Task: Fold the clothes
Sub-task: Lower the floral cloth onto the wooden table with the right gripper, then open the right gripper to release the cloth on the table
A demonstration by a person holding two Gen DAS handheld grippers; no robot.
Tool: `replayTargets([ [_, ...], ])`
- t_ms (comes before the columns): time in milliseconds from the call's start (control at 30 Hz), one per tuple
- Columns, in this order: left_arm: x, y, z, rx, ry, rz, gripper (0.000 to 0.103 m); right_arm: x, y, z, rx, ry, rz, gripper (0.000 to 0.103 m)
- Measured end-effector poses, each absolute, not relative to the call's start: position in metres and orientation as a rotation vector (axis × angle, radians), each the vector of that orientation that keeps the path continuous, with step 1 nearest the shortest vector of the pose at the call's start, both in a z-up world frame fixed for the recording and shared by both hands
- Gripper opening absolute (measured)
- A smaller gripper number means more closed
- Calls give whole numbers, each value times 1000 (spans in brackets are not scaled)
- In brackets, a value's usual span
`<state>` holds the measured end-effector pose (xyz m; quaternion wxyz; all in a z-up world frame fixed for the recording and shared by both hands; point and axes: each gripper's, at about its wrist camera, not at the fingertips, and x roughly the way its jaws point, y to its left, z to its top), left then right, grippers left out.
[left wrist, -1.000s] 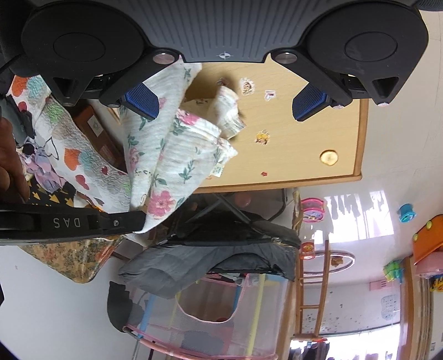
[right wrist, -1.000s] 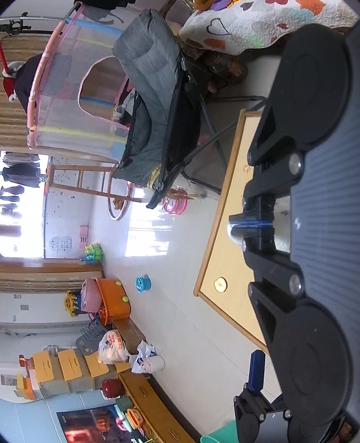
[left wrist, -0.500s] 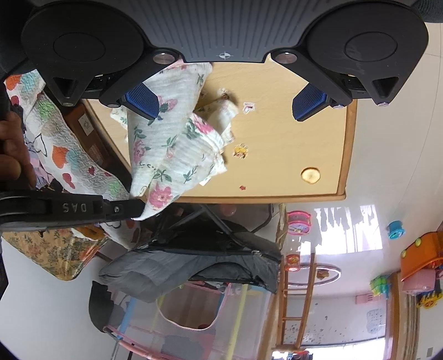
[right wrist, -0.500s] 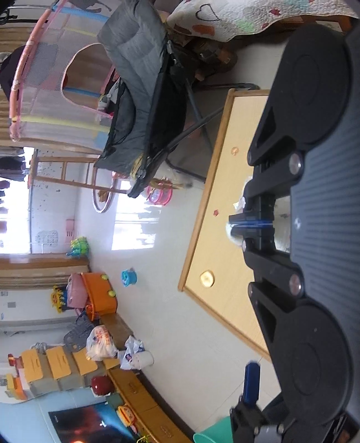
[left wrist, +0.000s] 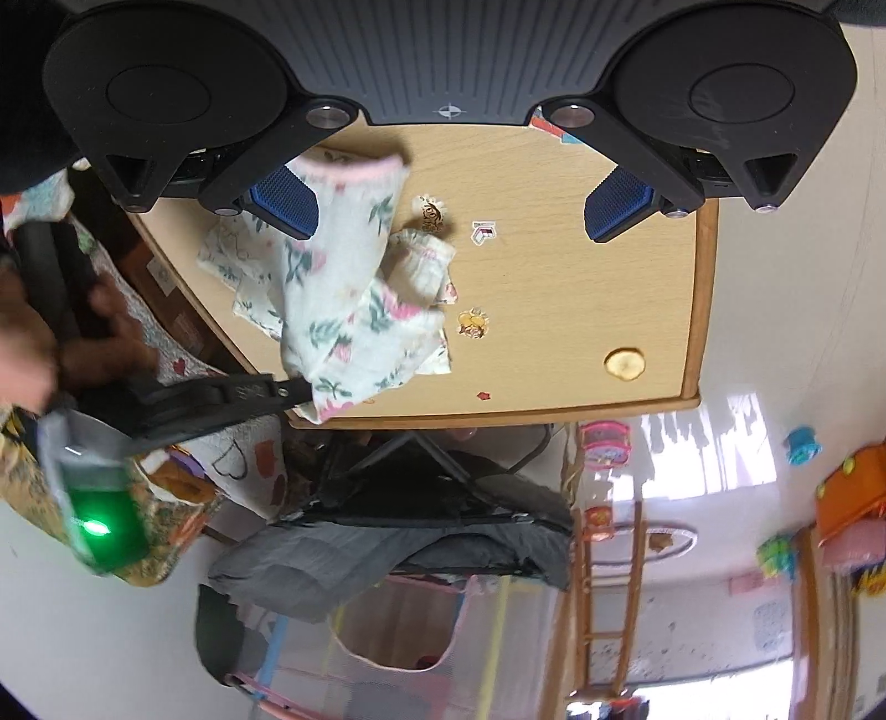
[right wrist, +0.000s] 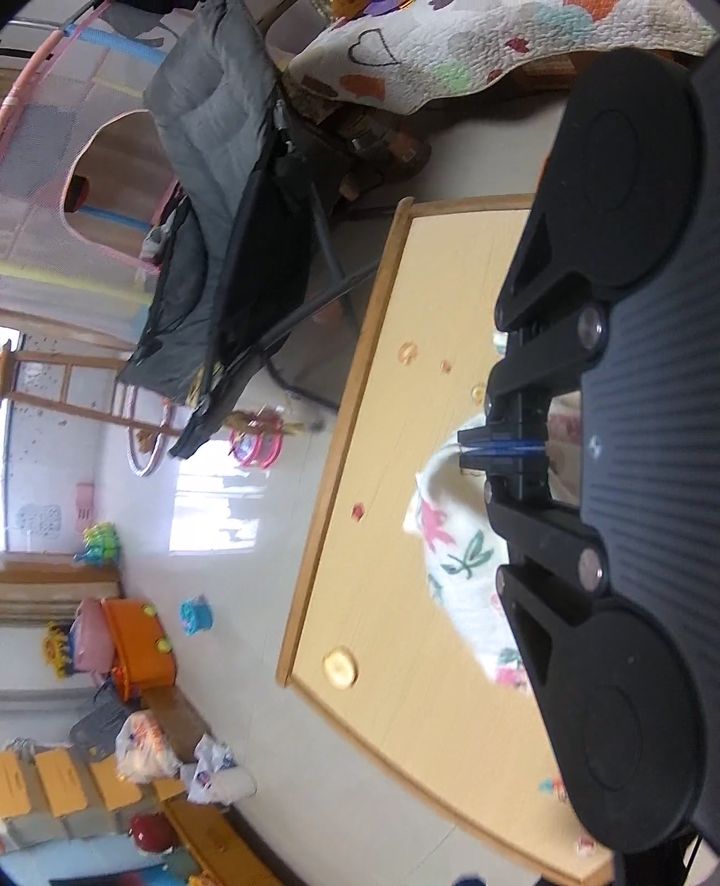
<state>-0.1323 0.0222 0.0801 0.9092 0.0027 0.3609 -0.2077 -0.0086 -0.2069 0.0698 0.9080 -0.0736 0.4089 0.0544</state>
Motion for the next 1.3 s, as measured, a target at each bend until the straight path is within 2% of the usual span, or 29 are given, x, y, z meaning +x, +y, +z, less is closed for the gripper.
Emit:
replayTargets([
  [267, -146, 19, 72, 79, 587, -518, 103, 19, -217, 40, -171, 892, 81, 1],
  [600, -129, 5, 53, 109, 609, -611, 103, 28, -225, 4, -154, 947, 99, 2],
  [800, -114, -3, 41, 115, 604, -663, 103, 28, -230, 4, -154, 923, 114, 4],
  [900, -107, -8, 35, 118, 602, -689, 103, 26, -237, 10, -139, 920, 123, 7],
  [1167, -95, -16, 28, 133, 602, -745, 101, 1, -264, 58, -164, 904, 139, 39],
  [1300, -98, -18, 30, 172, 604, -752, 101, -26, -267, 71, -251, 902, 137, 42],
])
